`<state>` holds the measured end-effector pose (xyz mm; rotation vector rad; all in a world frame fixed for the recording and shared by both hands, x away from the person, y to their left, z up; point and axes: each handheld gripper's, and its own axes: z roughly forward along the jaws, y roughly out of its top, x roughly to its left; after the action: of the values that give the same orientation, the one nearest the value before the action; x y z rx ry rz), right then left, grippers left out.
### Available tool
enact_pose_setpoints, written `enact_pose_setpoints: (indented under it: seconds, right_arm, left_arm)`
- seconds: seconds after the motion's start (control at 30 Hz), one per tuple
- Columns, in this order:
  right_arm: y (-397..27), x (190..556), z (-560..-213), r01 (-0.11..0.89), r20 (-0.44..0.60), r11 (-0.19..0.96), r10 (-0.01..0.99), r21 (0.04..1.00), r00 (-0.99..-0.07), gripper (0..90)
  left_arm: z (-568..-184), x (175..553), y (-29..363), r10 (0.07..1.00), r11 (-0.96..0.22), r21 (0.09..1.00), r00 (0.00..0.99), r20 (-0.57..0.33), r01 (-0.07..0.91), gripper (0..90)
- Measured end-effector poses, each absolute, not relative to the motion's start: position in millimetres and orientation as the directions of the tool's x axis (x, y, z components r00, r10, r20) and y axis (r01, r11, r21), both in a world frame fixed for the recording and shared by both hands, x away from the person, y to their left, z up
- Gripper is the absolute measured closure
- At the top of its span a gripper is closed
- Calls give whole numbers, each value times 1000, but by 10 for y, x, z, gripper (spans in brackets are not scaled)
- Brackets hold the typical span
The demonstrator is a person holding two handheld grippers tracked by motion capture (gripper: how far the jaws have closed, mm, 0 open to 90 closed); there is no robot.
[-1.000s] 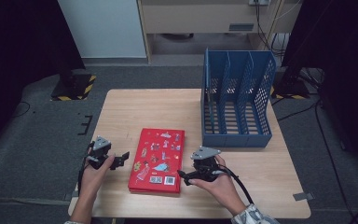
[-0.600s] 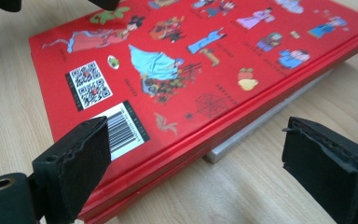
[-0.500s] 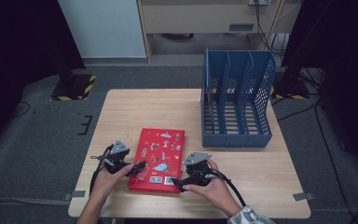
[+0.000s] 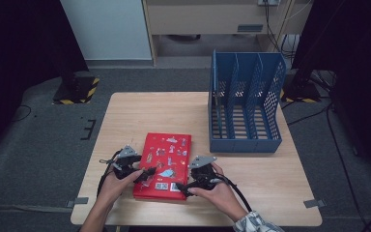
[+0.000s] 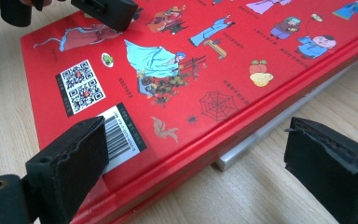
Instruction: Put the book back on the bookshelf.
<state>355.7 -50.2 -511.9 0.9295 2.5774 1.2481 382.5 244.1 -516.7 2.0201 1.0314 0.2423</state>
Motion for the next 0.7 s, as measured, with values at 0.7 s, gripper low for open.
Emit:
enact_pose_setpoints:
  seconds: [0.7]
  right_arm:
    - [-588, 3676, -5180, 534, 226, 444, 577, 720, -785, 1]
  left_arm:
    - [-5114, 3732, 2318, 720, -360, 744, 675, -162, 563, 171]
